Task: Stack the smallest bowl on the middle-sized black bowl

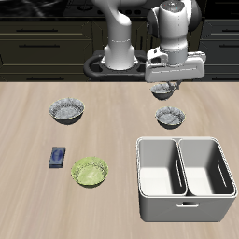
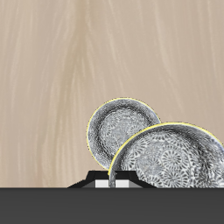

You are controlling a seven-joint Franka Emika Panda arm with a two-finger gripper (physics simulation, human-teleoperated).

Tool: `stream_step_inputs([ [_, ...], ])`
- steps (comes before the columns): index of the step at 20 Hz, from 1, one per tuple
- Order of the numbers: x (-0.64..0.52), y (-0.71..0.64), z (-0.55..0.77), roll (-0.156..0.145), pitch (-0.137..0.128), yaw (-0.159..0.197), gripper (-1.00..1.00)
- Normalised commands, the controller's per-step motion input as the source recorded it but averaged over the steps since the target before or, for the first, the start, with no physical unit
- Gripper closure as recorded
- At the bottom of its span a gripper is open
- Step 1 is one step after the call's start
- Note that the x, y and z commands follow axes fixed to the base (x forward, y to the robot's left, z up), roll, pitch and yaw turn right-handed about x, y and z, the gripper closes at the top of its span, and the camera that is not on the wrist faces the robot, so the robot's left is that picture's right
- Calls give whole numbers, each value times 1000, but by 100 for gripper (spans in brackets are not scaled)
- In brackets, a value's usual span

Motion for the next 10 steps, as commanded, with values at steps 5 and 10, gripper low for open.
stream_step_inputs([
  [5, 81, 193, -3, 2, 3, -2, 100],
  [10, 143, 129, -20, -19, -5, -4, 100],
])
